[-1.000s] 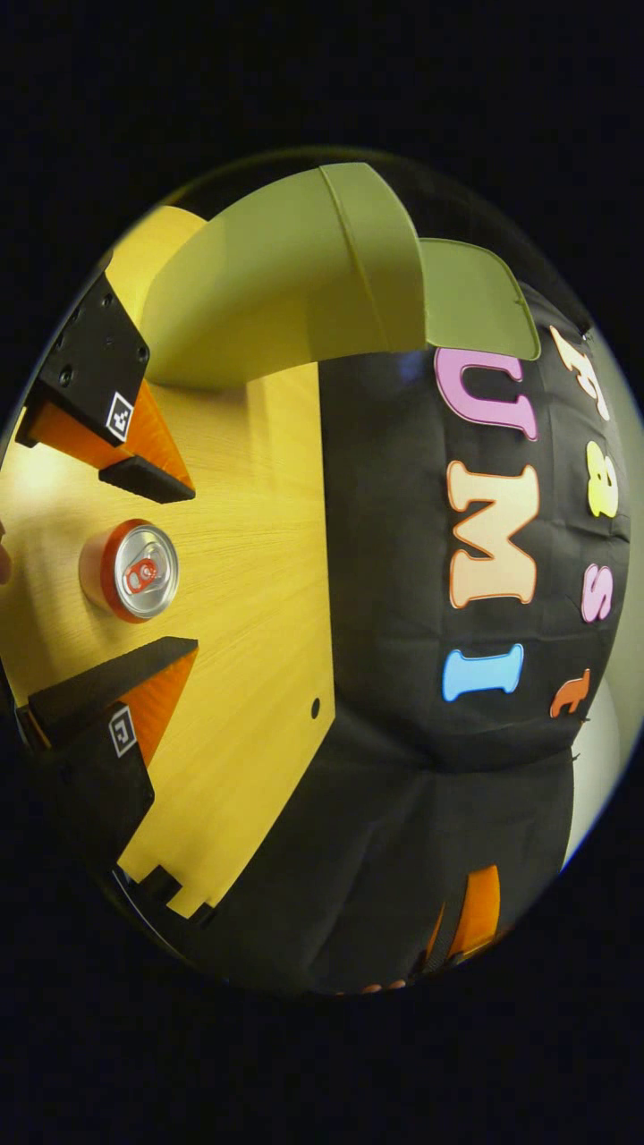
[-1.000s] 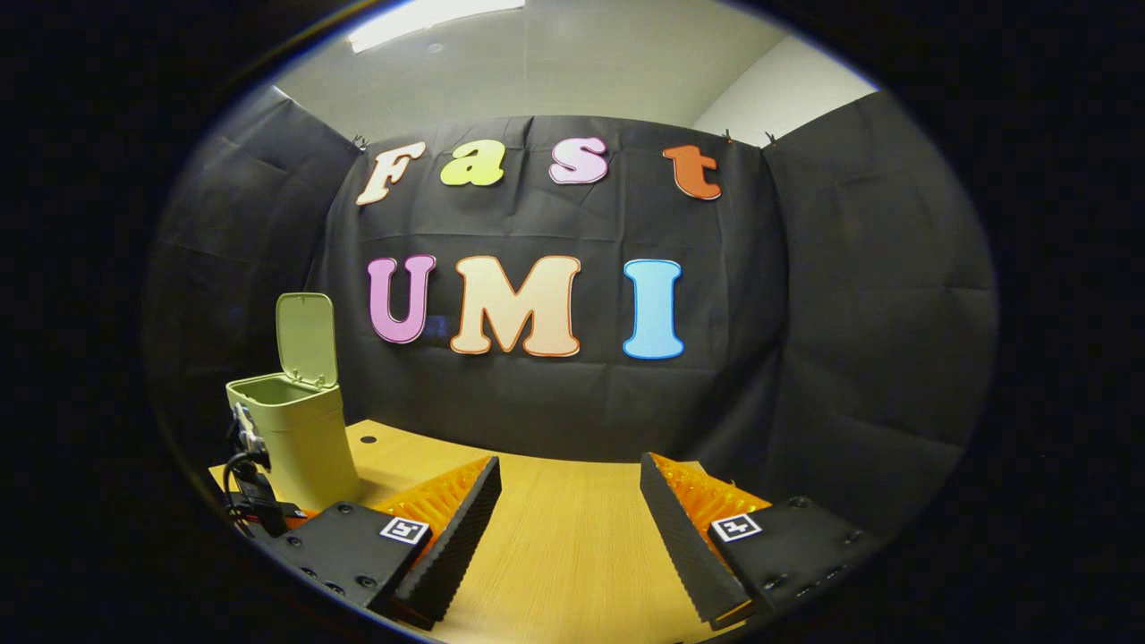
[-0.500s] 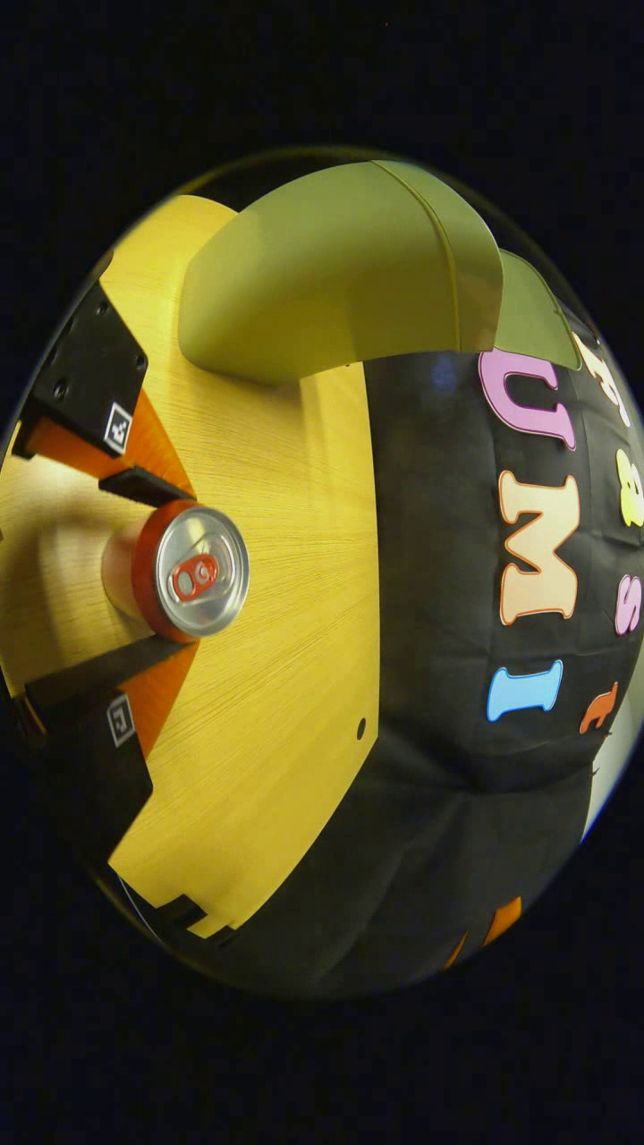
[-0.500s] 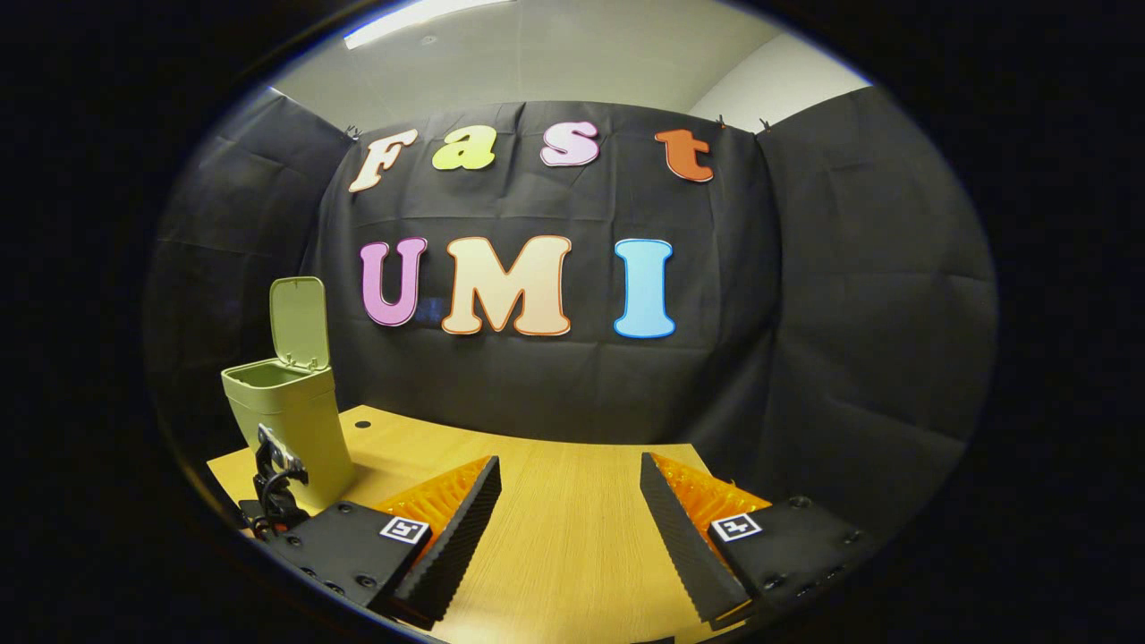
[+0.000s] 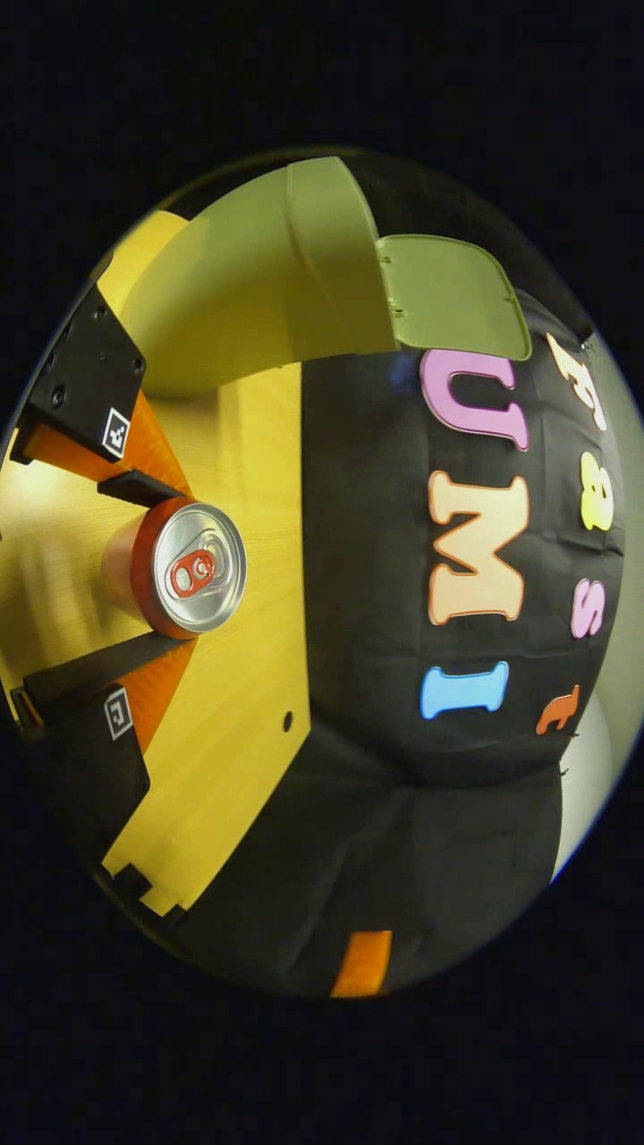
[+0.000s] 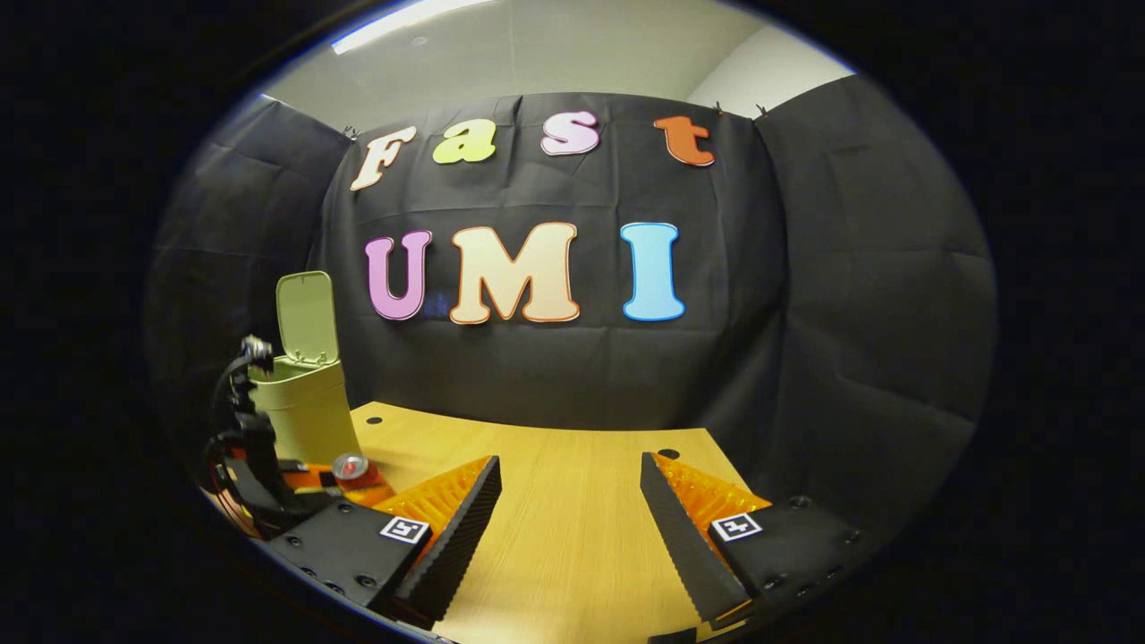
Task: Press the lid of the desktop garbage bin to open it, pick up the crumpled paper on the desktop and throw it into the bin, then pick up the pop can on the desktop and drop it into the bin, and finally close the garbage bin lid.
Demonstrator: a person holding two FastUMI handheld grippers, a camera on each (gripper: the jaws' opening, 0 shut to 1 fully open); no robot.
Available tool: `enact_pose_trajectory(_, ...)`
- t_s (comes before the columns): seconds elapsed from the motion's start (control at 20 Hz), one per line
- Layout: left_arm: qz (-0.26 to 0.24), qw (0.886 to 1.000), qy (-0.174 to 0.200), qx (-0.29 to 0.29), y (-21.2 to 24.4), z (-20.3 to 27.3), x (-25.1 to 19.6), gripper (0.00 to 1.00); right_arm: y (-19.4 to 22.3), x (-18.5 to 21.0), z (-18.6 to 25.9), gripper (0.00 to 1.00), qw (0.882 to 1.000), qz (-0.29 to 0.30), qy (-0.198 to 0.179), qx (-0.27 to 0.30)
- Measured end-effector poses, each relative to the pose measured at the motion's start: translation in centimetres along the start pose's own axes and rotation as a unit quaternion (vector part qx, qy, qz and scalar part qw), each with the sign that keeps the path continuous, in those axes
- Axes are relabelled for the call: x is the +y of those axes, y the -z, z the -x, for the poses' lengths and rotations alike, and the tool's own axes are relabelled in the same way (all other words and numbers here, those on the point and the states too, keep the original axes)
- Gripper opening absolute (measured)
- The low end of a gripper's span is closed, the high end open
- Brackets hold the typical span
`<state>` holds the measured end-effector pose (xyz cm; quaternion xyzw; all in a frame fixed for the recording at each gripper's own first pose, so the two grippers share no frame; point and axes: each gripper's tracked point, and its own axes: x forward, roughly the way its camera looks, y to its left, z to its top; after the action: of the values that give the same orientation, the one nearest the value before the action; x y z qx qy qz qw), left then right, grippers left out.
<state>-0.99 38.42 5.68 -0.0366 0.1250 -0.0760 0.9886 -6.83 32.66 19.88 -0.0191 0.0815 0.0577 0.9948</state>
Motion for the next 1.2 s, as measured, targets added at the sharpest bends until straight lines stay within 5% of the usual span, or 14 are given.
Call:
enact_pose_trajectory(0.45, -0.028, 0.993, -0.032, -0.112, -12.4, 0.1, 4.0, 0.77, 0.9, 4.1, -0.7, 0.98, 0.999, -0.008, -0.033, -0.009)
enact_pose_trajectory(0.75, -0.008, 0.979, -0.109, -0.174, -19.3, 2.7, 11.8, 0.77, 1.0, 6.0, -1.5, 0.98, 0.999, -0.015, -0.049, -0.009)
enact_pose_trajectory(1.2, -0.004, 0.964, -0.219, -0.149, -16.7, 5.5, 24.0, 0.77, 2.0, 8.3, -3.1, 0.99, 0.998, -0.016, -0.059, 0.000)
